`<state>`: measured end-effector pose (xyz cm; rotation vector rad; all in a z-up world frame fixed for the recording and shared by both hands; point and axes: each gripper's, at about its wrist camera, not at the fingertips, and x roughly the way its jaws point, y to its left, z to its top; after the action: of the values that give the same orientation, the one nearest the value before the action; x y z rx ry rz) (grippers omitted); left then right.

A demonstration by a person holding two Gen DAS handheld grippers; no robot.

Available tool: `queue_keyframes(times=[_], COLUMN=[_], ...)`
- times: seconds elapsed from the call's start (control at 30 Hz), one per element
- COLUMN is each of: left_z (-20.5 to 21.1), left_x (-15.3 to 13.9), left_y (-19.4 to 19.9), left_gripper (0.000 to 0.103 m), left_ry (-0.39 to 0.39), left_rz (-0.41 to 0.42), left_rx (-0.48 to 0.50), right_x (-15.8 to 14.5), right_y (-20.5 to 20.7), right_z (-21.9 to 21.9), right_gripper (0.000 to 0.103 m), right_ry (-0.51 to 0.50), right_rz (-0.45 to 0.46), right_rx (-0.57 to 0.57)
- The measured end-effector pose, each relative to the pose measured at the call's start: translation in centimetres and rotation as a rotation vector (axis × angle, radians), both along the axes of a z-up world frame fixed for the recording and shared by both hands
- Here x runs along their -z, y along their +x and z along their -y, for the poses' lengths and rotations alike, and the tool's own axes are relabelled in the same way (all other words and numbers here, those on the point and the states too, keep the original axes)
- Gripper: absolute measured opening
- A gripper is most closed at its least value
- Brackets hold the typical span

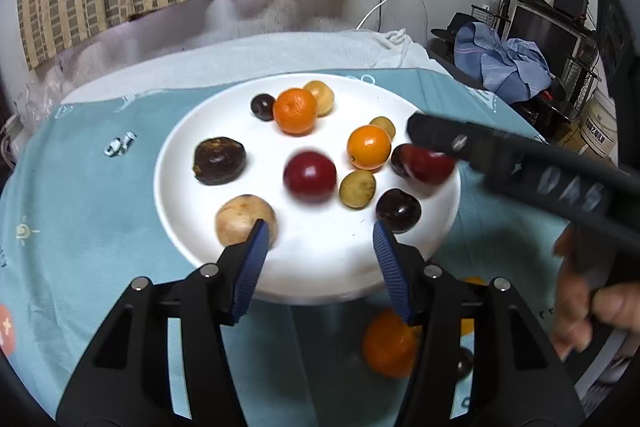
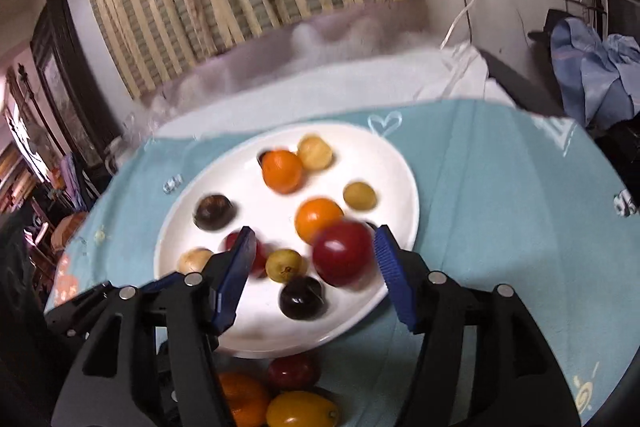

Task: Organize fruits
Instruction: 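Carry both red apples onto the plate and open both tools, then grasp an orange with the left tool while the right tool grasps a yellow-orange fruit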

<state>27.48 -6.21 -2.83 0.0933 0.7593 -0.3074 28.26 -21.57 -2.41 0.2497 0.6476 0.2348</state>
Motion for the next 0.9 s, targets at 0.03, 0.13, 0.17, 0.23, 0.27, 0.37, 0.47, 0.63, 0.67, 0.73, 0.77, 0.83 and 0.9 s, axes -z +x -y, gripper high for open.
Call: queue_keyframes(times=[0.03,0.13,0.17,0.23,0.27,0.37,0.47,0.63,0.67,0.73,0.77,0.83,0.9], left_z=[-0.3,-1.0,-1.2,-1.4,-1.4,-0.7,0.3,1.7,1.9,2.2,2.4,2.7,2.6], left_x=[-0.3,-0.7,-0.7,-0.4,-0.3,0.1,0.5,1.3,1.4,1.8,1.9,2.2,2.2], left_y=[-0.6,-2.2,-2.8,-4.4,-4.9,-6.5,-7.4,-7.1,-6.9,-6.3,-6.0,-5.7,-5.6], left_gripper=[0.059,0.063,0.063,0.066,0.067,0.070,0.070,0.071,0.071,0.071,0.072,0.076,0.079], left_ry=[0.004,0.002,-0.003,-0.002,0.002,0.019,0.056,0.095,0.096,0.087,0.090,0.107,0.108], left_rz=[0.012,0.021,0.017,0.010,0.013,0.020,0.035,0.033,0.027,0.011,0.008,0.013,0.018], left_rx=[-0.003,-0.011,-0.008,0.004,0.008,0.027,0.043,0.050,0.049,0.052,0.053,0.047,0.041], right_x=[-0.4,-1.7,-1.9,-1.8,-1.5,-0.1,0.7,0.6,0.6,0.5,0.5,0.4,0.5], right_y=[-0.3,-2.0,-2.7,-4.2,-5.1,-7.1,-7.8,-7.5,-7.5,-7.6,-7.6,-7.6,-7.6], right_z=[0.0,0.2,0.3,0.8,1.0,2.2,3.3,4.2,4.2,4.3,4.2,4.2,4.1], right_gripper=[0.062,0.063,0.065,0.071,0.073,0.073,0.073,0.073,0.073,0.074,0.074,0.074,0.074], right_ry=[0.006,0.028,0.041,0.059,0.068,0.085,0.126,0.197,0.199,0.193,0.188,0.183,0.182], right_rz=[0.006,0.012,0.008,0.001,0.001,-0.023,-0.052,-0.075,-0.076,-0.071,-0.069,-0.070,-0.072], right_rx=[-0.004,-0.014,-0.015,-0.017,-0.015,0.018,0.049,0.055,0.056,0.053,0.053,0.052,0.051])
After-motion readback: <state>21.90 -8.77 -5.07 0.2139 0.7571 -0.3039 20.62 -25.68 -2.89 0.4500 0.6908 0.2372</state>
